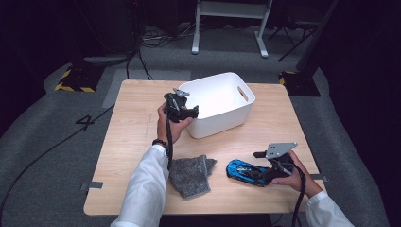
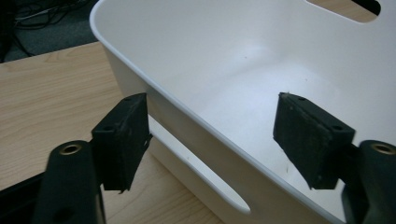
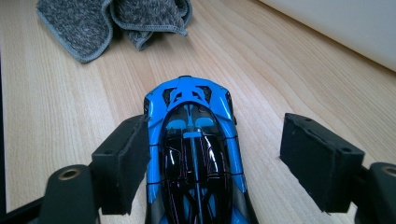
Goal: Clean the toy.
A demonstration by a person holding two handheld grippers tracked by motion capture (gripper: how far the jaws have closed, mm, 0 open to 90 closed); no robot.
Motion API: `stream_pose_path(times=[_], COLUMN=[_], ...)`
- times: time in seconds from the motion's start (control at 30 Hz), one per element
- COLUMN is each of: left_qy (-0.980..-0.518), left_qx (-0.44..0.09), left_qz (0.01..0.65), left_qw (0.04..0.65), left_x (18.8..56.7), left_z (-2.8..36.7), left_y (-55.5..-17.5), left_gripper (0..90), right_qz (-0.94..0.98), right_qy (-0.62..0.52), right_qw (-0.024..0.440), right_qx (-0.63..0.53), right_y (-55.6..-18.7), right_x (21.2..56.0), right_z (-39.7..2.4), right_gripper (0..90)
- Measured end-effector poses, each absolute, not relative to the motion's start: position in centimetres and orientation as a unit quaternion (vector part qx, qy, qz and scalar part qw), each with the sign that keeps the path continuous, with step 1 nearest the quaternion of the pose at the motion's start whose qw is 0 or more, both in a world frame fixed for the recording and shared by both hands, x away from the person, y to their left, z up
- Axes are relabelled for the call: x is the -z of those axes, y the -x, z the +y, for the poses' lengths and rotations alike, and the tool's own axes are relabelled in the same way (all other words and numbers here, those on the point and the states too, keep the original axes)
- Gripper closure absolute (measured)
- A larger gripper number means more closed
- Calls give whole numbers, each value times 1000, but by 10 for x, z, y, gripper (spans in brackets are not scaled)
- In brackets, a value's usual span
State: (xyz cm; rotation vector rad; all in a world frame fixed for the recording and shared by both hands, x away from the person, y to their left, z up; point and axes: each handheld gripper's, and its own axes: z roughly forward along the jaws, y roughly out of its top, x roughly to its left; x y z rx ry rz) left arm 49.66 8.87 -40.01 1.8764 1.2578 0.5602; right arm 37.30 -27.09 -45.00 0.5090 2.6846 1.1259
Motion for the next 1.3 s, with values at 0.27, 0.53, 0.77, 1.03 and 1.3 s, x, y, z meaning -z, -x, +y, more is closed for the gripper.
stream_pose_path(times=[0.27, 0.53, 0.77, 1.03, 1.3], left_qy=[-756, -769, -764, -757, -749], left_qx=[-221, -213, -193, -191, -194], left_qz=[479, 465, 461, 459, 467], left_qw=[388, 382, 407, 424, 428], left_x=[400, 398, 401, 400, 401], left_z=[83, 90, 95, 100, 100], left_y=[-499, -496, -483, -462, -441], left_gripper=[486, 624, 647, 624, 607], right_qz=[907, 899, 901, 899, 904], right_qy=[-171, -182, -193, -184, -177], right_qw=[93, 92, 102, 94, 93], right_qx=[-374, -388, -376, -387, -379], right_y=[-372, -367, -363, -360, -360], right_x=[449, 442, 445, 449, 454], right_z=[-271, -282, -292, -299, -297], right_gripper=[251, 249, 249, 227, 217])
